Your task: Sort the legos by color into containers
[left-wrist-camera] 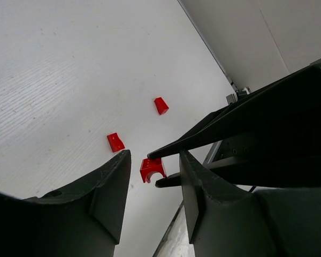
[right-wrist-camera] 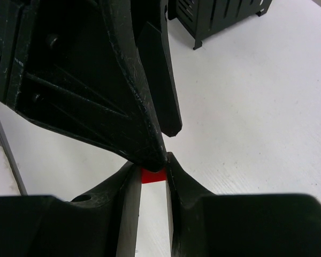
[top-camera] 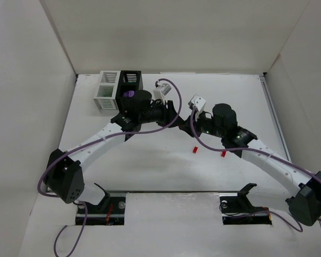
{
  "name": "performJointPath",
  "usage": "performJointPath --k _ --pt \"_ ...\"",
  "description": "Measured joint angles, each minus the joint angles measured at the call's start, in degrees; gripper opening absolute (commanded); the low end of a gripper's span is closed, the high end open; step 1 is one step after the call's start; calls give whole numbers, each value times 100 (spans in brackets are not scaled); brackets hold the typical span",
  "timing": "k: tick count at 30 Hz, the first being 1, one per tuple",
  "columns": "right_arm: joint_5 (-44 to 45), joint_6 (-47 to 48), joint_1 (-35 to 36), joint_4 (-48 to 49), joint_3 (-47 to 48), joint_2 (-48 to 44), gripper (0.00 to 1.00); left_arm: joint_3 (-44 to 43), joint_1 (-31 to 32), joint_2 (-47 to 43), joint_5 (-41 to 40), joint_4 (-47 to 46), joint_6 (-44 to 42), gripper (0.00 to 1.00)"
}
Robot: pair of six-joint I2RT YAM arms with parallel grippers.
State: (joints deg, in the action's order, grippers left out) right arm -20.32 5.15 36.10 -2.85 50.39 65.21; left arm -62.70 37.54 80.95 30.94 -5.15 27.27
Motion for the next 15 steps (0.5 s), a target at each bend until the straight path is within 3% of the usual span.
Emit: performJointPath --k 8,15 --pt "26 179 48 -321 111 61 19 -68 0 2 155 319 -463 40" --pt "61 352 74 -590 175 83 19 -81 15 0 225 614 -782 27"
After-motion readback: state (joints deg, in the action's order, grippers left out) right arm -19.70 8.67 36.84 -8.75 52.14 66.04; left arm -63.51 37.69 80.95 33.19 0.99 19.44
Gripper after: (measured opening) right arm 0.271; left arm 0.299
